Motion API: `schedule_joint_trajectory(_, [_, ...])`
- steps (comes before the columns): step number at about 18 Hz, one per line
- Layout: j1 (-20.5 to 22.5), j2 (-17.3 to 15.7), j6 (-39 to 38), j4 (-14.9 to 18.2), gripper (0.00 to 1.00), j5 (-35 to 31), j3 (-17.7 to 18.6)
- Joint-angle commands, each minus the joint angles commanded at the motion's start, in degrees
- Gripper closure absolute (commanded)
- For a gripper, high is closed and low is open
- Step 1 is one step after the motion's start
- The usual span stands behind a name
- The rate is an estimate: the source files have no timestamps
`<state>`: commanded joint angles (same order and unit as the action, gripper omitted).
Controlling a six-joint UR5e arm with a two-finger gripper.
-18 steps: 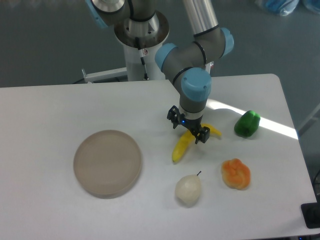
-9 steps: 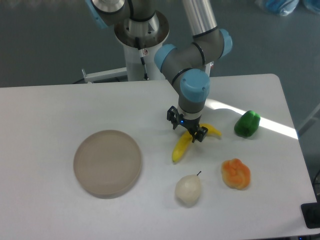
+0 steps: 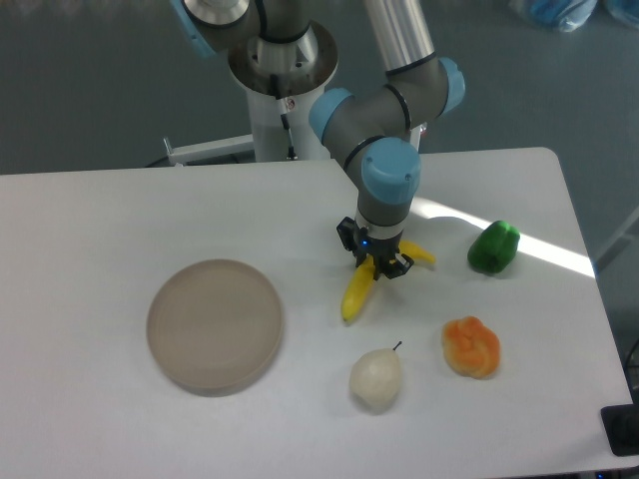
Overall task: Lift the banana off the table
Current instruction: 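Raise the gripper holding the banana up off the table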
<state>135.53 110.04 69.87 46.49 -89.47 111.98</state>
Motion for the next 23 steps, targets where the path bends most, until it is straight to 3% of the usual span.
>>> schedule_joint_trajectory(9, [2.46,-4.31,0.26,1.14,0.75,0.44,-6.94])
schedule_joint_trajectory(15, [3.52,-4.40,-0.26,1.05,0.75,0.88,-13.18])
schedule_joint_trajectory(19, [2.90,-2.46,-0.70,1.05,0.75,0.26,-16.87])
schedule_joint_trajectory(23, [2.81,-2.37,0.17,1.06,0.75,0.18,-16.01])
